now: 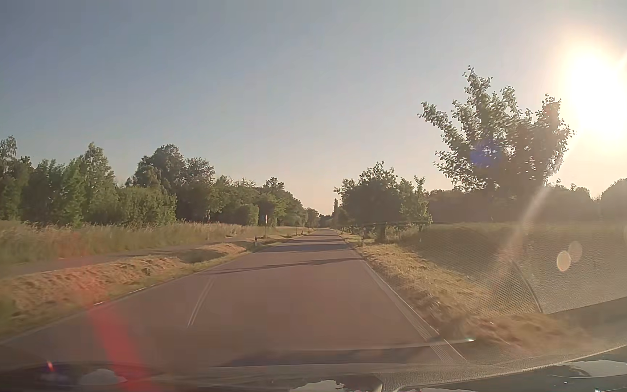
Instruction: Follow the waypoints while adhering to traffic rules and regulations
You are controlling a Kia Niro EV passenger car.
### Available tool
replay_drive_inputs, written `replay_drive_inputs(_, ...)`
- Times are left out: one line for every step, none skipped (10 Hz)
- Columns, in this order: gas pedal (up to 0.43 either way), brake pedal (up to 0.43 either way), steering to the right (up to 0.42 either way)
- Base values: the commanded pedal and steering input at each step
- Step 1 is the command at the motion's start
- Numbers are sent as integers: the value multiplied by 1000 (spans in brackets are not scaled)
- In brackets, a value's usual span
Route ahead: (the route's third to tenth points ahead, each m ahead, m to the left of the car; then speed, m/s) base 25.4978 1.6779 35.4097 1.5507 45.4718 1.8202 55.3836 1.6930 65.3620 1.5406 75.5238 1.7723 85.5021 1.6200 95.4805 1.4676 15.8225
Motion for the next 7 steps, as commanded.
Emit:
replay_drive_inputs(339,0,1)
replay_drive_inputs(339,0,1)
replay_drive_inputs(339,0,1)
replay_drive_inputs(339,0,1)
replay_drive_inputs(339,0,1)
replay_drive_inputs(339,0,1)
replay_drive_inputs(339,0,2)
